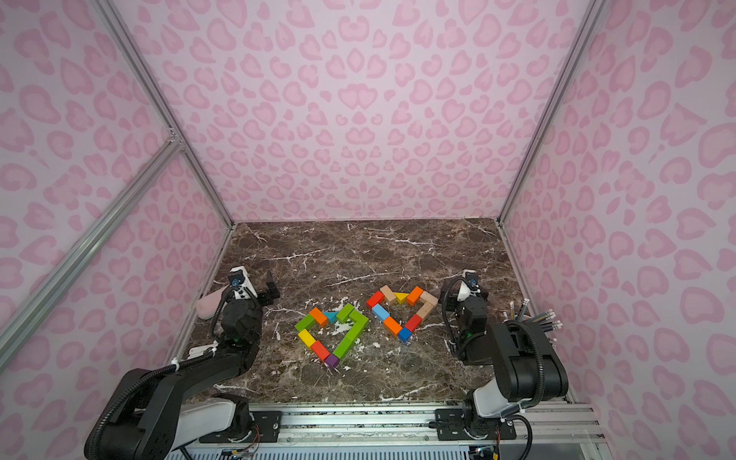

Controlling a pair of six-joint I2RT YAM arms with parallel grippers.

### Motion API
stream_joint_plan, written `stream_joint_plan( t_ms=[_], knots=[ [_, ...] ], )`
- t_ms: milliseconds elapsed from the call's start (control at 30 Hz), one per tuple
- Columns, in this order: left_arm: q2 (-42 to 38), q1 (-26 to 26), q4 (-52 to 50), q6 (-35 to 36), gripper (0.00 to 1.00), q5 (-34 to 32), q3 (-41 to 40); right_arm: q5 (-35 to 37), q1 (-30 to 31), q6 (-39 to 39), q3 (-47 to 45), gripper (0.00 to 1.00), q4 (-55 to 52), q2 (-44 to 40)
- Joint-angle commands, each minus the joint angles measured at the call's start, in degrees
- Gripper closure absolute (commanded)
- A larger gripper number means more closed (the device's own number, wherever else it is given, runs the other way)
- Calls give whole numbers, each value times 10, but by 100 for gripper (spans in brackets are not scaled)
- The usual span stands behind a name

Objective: Assemble a heart with building blocks
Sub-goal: Reset both arms

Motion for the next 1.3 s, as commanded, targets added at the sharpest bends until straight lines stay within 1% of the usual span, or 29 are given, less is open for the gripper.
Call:
stream_joint_plan(
  t_ms=[0, 167, 233, 333, 367, 433, 467, 567, 633, 667, 700, 733, 767, 800, 833, 867, 900, 933, 967, 1000, 1267],
  knots=[
    [9, 0, 72, 16, 3, 5, -3, -1, 0, -6, 0, 2, 33, 0],
    [47, 0, 101, 52, 3, 14, 14, -1, 0, -6, 1, 2, 33, 1],
    [77, 1, 123, 65, 3, 20, 23, -1, 0, -6, 1, 2, 33, 1],
    [134, 4, 170, 65, 3, 9, 35, 0, 0, -6, 1, 2, 33, 1],
    [124, 11, 130, 57, 3, 24, 44, 0, 0, -6, 1, 2, 33, 1],
    [129, 18, 163, 51, 3, 30, 31, 0, 0, -6, 1, 2, 33, 1],
    [125, 22, 162, 48, 3, 36, 28, 0, 0, -6, 1, 2, 33, 1],
    [120, 22, 228, 56, 3, 61, -13, 0, 0, -6, 1, 2, 33, 1],
    [169, 25, 251, 57, 3, 64, 5, 0, 0, -5, 1, 2, 33, 1],
    [160, 35, 200, 47, 2, 83, 25, 0, 0, -6, 2, 2, 32, 1],
    [153, 62, 146, 31, 2, 125, 43, 0, 0, -6, 1, 2, 33, 1],
    [163, 72, 166, 25, 3, 137, 43, 0, 0, -6, 1, 2, 32, 1],
    [154, 71, 147, 26, 2, 139, 43, 0, 0, -6, 1, 2, 33, 1],
    [158, 71, 164, 28, 3, 142, 39, 0, 0, -6, 1, 2, 32, 0],
    [157, 70, 157, 34, 3, 146, 43, 0, 0, -6, 1, 2, 34, 1],
    [154, 67, 150, 37, 3, 146, 42, 0, 0, -6, 1, 2, 32, 1],
    [158, 66, 165, 36, 2, 146, 39, 0, 0, -6, 1, 2, 32, 1],
    [156, 68, 143, 35, 2, 150, 47, 0, 0, -6, 1, 2, 33, 1],
    [156, 69, 156, 36, 3, 151, 42, 0, 0, -6, 1, 2, 32, 0],
    [156, 69, 144, 35, 2, 152, 47, 0, 0, -6, 1, 2, 34, 1],
    [157, 70, 144, 36, 2, 155, 48, 0, 0, -6, 1, 2, 32, 1]
  ],
)
